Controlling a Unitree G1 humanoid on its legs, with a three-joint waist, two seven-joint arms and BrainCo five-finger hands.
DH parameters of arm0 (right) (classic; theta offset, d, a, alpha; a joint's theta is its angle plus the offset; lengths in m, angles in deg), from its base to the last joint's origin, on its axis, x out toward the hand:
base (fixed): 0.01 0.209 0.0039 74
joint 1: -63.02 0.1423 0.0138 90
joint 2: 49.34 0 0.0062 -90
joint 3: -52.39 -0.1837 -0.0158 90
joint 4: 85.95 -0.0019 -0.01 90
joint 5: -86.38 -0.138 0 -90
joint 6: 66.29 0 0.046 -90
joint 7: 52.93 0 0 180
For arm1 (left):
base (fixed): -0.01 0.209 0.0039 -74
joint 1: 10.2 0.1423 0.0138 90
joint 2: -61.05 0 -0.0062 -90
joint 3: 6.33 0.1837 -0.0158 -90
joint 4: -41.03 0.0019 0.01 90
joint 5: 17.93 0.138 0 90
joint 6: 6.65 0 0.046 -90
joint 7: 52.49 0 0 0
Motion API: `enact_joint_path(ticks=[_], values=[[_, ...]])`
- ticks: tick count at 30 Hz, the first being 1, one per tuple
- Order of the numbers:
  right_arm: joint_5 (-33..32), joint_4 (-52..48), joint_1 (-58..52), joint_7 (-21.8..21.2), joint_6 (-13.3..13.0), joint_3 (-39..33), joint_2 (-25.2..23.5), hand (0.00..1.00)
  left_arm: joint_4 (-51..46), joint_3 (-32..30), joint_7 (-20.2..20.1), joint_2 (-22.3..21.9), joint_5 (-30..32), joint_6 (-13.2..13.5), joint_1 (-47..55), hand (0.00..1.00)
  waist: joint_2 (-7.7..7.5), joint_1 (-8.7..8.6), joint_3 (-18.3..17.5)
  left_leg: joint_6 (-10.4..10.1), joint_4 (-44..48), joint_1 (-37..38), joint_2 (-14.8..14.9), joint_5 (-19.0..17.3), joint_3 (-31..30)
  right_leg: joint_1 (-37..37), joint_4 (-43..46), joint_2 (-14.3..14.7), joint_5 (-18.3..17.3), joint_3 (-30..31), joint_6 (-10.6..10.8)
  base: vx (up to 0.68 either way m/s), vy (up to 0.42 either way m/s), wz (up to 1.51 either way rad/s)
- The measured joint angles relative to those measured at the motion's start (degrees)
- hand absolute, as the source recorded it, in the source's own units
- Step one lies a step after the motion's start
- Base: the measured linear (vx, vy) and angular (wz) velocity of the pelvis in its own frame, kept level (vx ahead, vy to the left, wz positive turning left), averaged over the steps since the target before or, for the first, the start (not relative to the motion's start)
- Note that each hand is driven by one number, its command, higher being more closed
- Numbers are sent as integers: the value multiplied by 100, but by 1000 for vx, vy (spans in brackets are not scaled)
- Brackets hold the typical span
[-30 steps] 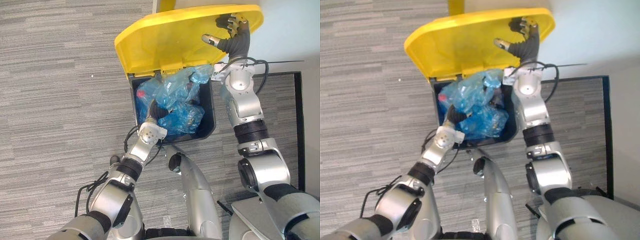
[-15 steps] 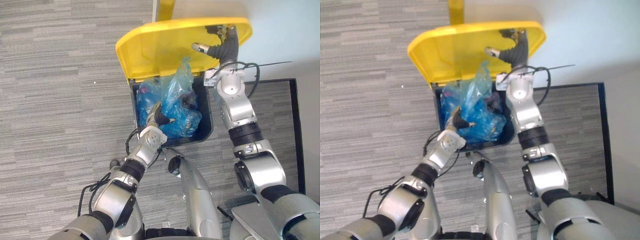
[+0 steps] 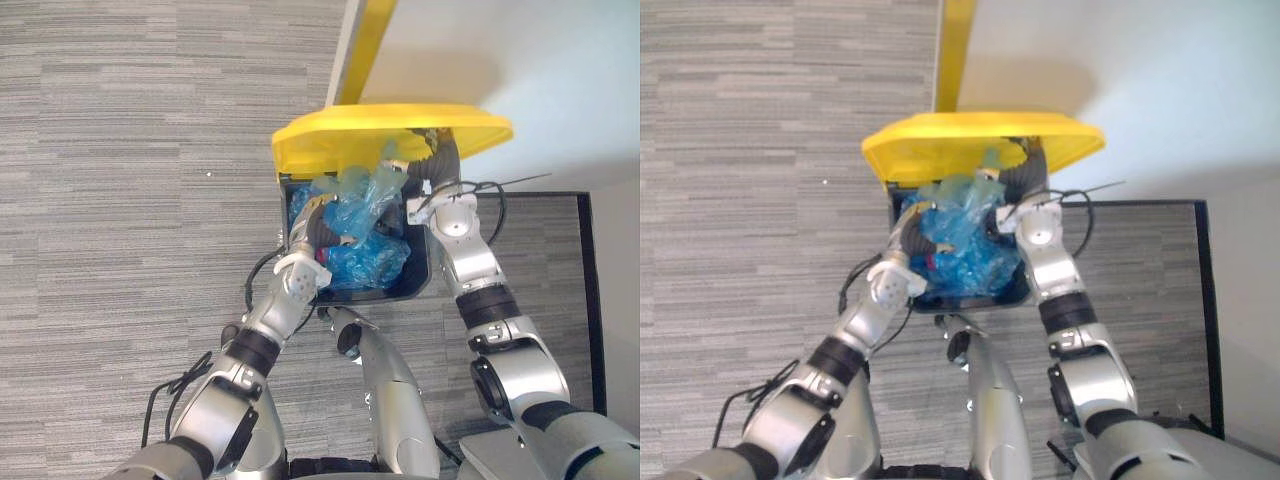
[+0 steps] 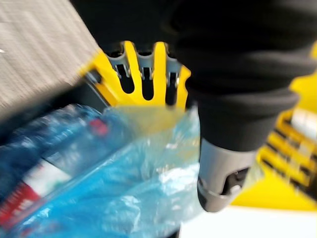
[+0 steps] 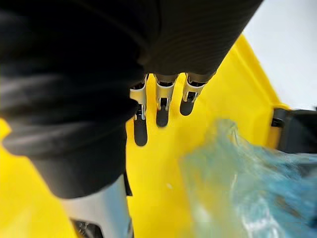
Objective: Gather rubbish on tea table into small bin, then transfer packed bag to large trash can.
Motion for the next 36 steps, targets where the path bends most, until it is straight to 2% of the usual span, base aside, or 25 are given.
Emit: enact_joint_path(ticks=[4,8,11,14,17,20,21,22,23,24,25,26,27,28,29,30,31,32,33,36], values=[[67,0,-361,-41,22,-149,-24,0,-256,-543,-47,176,-511,167,886,0,9,50,-8,6,-66,189,-71,2,3,158,37,-78,-3,2,4,12,5,7],[227,0,-736,-122,93,-274,-58,0,-200,-1209,-118,201,-968,183,1732,0,8,141,-8,14,-63,300,-145,-3,2,254,104,-158,-34,3,4,-2,18,6],[233,-6,-1103,-168,122,-277,-162,0,390,-1752,-231,200,-1255,169,2204,0,17,184,-95,94,-61,544,-185,-50,6,471,183,-212,-104,8,5,-3,17,5],[280,-27,-1363,-209,123,-283,-243,0,979,-1900,-263,202,-1311,150,2385,0,4,223,-241,91,-49,638,-234,-57,16,537,208,-254,-117,36,7,-16,15,0],[443,-163,-1671,-229,117,-263,-574,0,1626,-2059,-343,121,-1311,126,2501,0,17,225,-296,152,105,865,-244,-138,98,730,225,-262,-105,123,22,-45,43,-16],[451,-166,-2125,-269,110,-210,-742,0,2042,-2050,-356,-31,-1288,117,2486,0,-18,181,-437,96,268,940,-255,-204,161,850,166,-293,17,161,174,-111,54,-11],[451,-167,-2330,-296,107,-208,-889,0,2141,-2051,-368,-84,-1283,112,2483,0,-39,160,-488,115,146,1049,-234,-137,207,974,-84,-275,85,125,365,-122,32,-36],[450,-172,-2634,-350,97,-163,-1142,0,2283,-2058,-398,-113,-1246,103,2515,0,-28,116,-666,4,-224,1193,-117,124,351,840,402,-348,-157,120,291,-95,3,-33],[453,-164,-2814,-368,91,-146,-1254,0,2344,-2063,-426,-112,-1241,81,2538,0,-7,53,-707,-76,-369,1268,-102,265,423,692,1197,-432,-224,362,-3,-72,-52,-17],[456,-130,-3194,-397,90,-146,-1384,0,2409,-2054,-460,-121,-1239,52,2557,0,-98,-10,-818,-115,-593,1444,-136,403,477,653,2371,-583,-387,728,-124,-68,-96,17],[516,33,-3664,-429,75,-156,-1538,0,2411,-2055,-456,-122,-1238,-3,2637,0,-146,-50,-987,-177,-803,1587,-199,488,480,894,3234,-718,-582,1113,-89,-41,-130,24],[573,166,-3860,-447,62,-164,-1599,0,2411,-2059,-453,-112,-1239,-16,2684,0,-257,-100,-1154,-209,-815,1576,-254,488,471,1091,3194,-724,-740,1270,18,-14,-176,20],[673,464,-4115,-466,50,-217,-1678,0,2422,-2068,-454,-121,-1239,-47,2727,0,-248,-162,-1283,-236,-847,1540,-238,479,402,1482,2426,-469,-1218,1217,186,32,-180,-24],[674,984,-4216,-478,44,-418,-1679,0,2507,-2071,-459,-345,-1252,-113,2731,0,11,-149,-1483,-119,-818,1358,-164,513,407,1940,1068,-45,-1175,1134,-37,81,-112,-57],[672,1109,-4263,-479,50,-563,-1647,0,2482,-2121,-460,-475,-1259,-102,2789,0,107,-145,-1541,90,-1008,1416,-239,672,680,1898,1280,-64,-1209,1039,-111,112,-4,-64],[673,1321,-4393,-460,34,-761,-1703,0,2470,-2184,-470,-566,-1268,-98,2832,0,33,-216,-1629,77,-1289,1603,-390,748,904,2025,1544,-290,-1196,1023,-125,133,-13,-46],[672,1901,-4541,-431,72,-1088,-1780,0,2621,-2249,-466,-634,-1302,-106,2792,0,-175,-223,-1813,-7,-1604,1702,-519,941,1053,2328,812,-248,-1402,1281,4,62,-41,-27],[668,2061,-4557,-432,93,-1137,-1743,0,2690,-2248,-468,-672,-1310,-106,2738,0,-110,-228,-1840,-19,-1677,1691,-461,966,1049,2340,702,-197,-1286,1264,0,23,-67,-34],[656,2292,-4568,-430,109,-1166,-1708,0,2795,-2250,-462,-699,-1340,-95,2685,0,-74,-232,-1925,53,-1869,1697,-450,1064,1051,2350,442,-117,-1144,1284,-48,-44,18,-29],[625,2617,-4533,-390,103,-1435,-1574,0,3055,-2285,-452,-674,-1402,-94,2632,0,-12,-283,-1993,141,-2557,2021,-528,1432,1083,2470,35,-55,-889,1329,-53,-30,6,-10]])
